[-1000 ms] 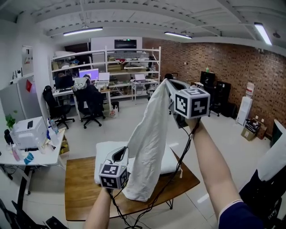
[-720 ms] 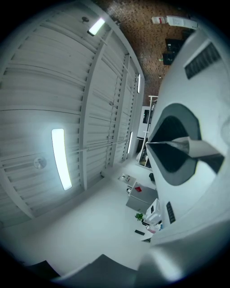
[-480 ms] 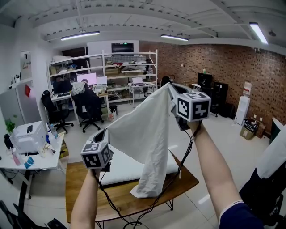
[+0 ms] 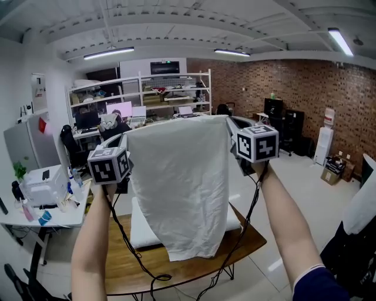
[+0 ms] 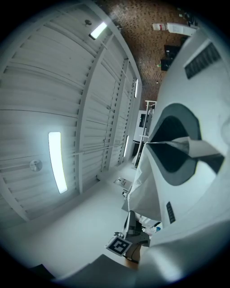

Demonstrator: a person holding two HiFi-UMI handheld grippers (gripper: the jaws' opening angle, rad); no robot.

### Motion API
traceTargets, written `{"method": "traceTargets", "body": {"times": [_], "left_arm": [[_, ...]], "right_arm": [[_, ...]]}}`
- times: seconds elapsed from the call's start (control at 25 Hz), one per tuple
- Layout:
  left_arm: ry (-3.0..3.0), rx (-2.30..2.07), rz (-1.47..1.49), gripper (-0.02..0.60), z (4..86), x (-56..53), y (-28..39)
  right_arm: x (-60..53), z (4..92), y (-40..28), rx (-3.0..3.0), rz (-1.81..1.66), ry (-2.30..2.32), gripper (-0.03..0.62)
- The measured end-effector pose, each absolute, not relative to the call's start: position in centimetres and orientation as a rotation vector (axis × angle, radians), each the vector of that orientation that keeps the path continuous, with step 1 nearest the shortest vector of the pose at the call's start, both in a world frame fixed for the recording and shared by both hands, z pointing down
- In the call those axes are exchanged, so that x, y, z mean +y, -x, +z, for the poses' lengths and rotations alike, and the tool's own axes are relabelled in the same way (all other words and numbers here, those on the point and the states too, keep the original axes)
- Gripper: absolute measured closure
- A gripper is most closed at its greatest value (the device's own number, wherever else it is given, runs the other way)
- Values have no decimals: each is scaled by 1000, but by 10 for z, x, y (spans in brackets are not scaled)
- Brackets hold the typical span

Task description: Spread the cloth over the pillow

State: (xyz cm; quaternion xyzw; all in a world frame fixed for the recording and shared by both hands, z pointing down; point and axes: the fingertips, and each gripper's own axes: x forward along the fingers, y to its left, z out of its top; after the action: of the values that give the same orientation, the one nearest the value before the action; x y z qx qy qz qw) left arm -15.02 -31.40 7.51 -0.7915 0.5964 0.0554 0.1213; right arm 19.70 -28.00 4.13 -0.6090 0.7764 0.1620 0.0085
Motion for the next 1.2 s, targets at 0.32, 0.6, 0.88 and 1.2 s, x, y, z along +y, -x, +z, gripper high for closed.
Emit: {"method": "traceTargets", "body": {"times": [0.32, 0.6, 0.88, 1.2], "left_arm": [[2161, 1776, 266, 569, 7, -284, 170], [2089, 1854, 254, 569, -8, -276, 195], [2036, 1914, 258, 569, -3, -266, 215], [2013, 1950, 254, 569, 3, -267, 202]], "right_arm": [[-268, 27, -179, 2438, 542, 1818, 574], [-265, 26, -155, 2491, 545, 1703, 574], [-276, 23, -132, 2545, 563, 1590, 574], [-288, 27, -146, 2562, 551, 1552, 574]]}}
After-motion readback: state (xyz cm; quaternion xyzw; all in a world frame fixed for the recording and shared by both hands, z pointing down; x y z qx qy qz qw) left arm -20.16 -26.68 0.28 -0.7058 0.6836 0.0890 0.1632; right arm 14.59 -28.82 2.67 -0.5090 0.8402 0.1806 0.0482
